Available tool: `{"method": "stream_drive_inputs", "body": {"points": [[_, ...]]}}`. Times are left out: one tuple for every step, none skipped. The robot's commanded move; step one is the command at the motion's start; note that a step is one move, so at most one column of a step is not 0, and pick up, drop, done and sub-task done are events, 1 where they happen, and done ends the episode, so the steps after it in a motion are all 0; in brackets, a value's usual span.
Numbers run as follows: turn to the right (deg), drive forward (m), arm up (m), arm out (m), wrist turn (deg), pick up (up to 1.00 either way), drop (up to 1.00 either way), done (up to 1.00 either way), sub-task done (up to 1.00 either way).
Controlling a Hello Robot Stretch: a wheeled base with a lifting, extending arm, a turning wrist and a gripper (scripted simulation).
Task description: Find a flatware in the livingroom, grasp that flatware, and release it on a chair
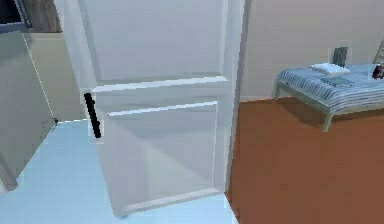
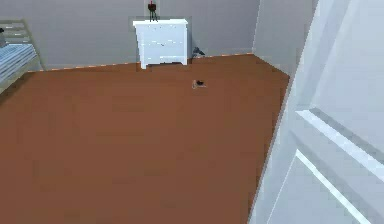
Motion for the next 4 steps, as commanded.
{"method": "stream_drive_inputs", "body": {"points": [[0.0, 0.05, 0.0, 0.0, 0.0, 0.0, 0.0, 0.0, 0.0], [-45.0, 0.0, 0.0, 0.0, 0.0, 0.0, 0.0, 0.0, 0.0], [-42.0, 0.0, 0.0, 0.0, 0.0, 0.0, 0.0, 0.0, 0.0], [0.0, 1.0, 0.0, 0.0, 0.0, 0.0, 0.0, 0.0, 0.0]]}}
